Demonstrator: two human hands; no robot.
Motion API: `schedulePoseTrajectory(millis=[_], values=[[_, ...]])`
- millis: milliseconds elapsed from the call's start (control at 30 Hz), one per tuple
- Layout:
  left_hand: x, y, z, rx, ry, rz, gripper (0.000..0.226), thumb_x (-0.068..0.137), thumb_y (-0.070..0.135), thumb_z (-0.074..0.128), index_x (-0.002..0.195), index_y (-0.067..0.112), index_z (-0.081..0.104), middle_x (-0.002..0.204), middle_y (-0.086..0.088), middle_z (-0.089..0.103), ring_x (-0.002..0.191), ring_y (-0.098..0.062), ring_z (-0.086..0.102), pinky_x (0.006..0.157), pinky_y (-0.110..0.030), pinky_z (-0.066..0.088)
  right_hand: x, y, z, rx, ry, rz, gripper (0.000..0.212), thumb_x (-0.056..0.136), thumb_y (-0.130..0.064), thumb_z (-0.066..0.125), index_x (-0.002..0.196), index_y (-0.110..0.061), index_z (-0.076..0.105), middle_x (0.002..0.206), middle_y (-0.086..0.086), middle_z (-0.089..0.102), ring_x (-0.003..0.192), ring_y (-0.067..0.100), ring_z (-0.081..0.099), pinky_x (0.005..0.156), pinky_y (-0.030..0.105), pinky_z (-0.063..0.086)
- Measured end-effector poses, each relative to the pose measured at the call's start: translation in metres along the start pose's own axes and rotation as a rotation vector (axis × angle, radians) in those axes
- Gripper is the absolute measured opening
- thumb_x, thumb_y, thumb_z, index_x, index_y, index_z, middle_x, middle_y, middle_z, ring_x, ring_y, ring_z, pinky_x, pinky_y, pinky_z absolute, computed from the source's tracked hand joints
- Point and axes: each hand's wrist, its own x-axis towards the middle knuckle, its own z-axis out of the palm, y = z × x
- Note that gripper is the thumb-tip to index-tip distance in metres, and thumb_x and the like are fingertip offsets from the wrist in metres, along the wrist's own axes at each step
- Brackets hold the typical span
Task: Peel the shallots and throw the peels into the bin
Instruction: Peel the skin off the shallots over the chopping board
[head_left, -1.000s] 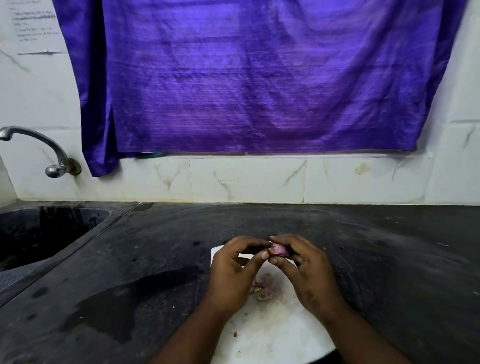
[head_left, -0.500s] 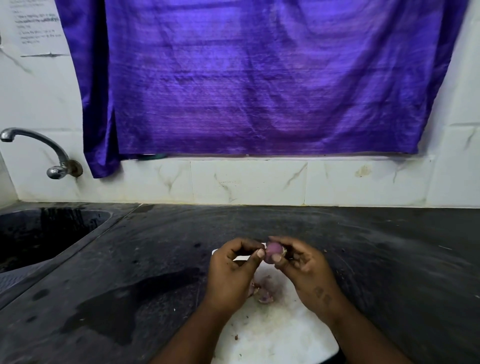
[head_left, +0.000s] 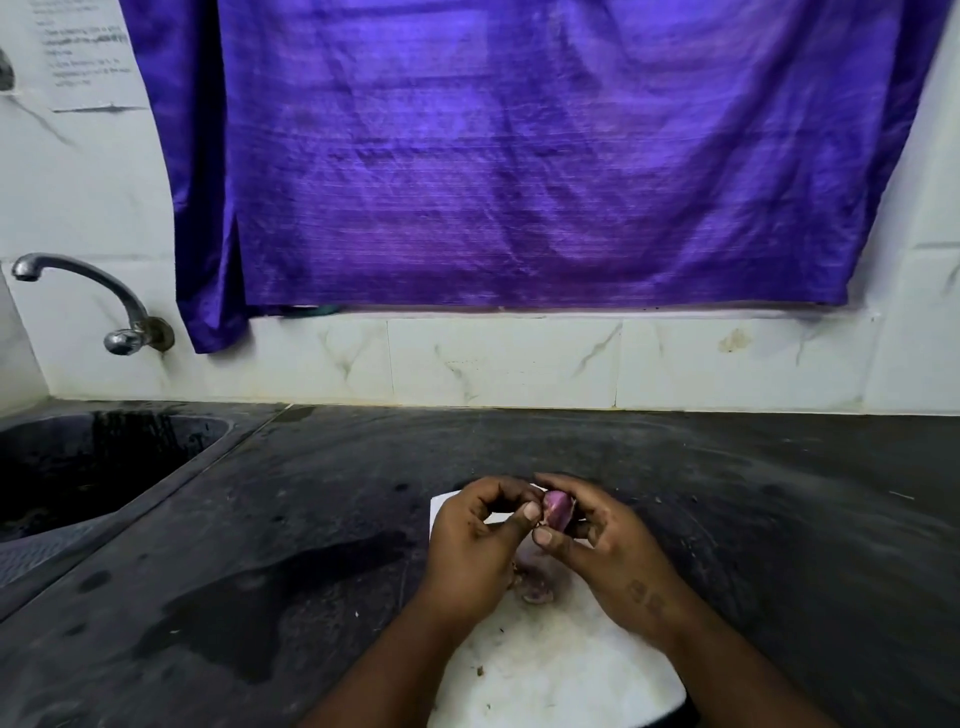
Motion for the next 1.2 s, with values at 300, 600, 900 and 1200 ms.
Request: schedulePoseTrajectory(millis=[300, 600, 900, 1200], values=[[0.000, 0.000, 0.003, -0.236, 0.011, -0.185, 0.010, 0.094, -0.007, 0.063, 0.100, -0.012, 0.071, 0.092, -0.022, 0.075, 0.073, -0.018, 0.073, 0.058, -0.025, 0.060, 0.001, 0.002, 0.000, 0.167, 0.007, -0.074, 0.039, 0.086, -0.006, 0.077, 0.121, -0.008, 0.059, 0.117, 0.005, 0.074, 0.111, 0.020, 0.071, 0.092, 0.031, 0.058], [0.002, -0.001, 0.000, -0.387, 0.008, -0.238, 0.006, 0.093, 0.001, 0.067, 0.090, -0.003, 0.071, 0.086, -0.016, 0.075, 0.075, -0.027, 0.070, 0.065, -0.029, 0.060, 0.001, -0.003, -0.001, 0.219, 0.068, -0.017, 0.035, 0.088, -0.010, 0.073, 0.122, -0.013, 0.068, 0.112, 0.007, 0.077, 0.097, 0.025, 0.074, 0.080, 0.028, 0.060], [0.001, 0.001, -0.001, 0.029, 0.062, 0.076, 0.025, 0.089, -0.001, 0.074, 0.100, 0.021, 0.080, 0.099, -0.001, 0.077, 0.089, -0.017, 0.074, 0.072, -0.032, 0.062, 0.004, -0.003, 0.001, 0.235, 0.051, 0.002, 0.028, 0.099, -0.010, 0.060, 0.121, -0.020, 0.074, 0.106, 0.010, 0.078, 0.083, 0.016, 0.070, 0.074, 0.027, 0.059], [0.000, 0.006, -0.002, 0.160, 0.100, 0.188, 0.019, 0.083, 0.006, 0.083, 0.095, 0.021, 0.082, 0.092, 0.008, 0.077, 0.085, -0.009, 0.075, 0.068, -0.019, 0.057, 0.001, -0.008, 0.001, 0.191, 0.021, -0.001, 0.024, 0.092, -0.028, 0.065, 0.112, -0.024, 0.078, 0.105, 0.010, 0.078, 0.089, 0.025, 0.073, 0.082, 0.037, 0.062]])
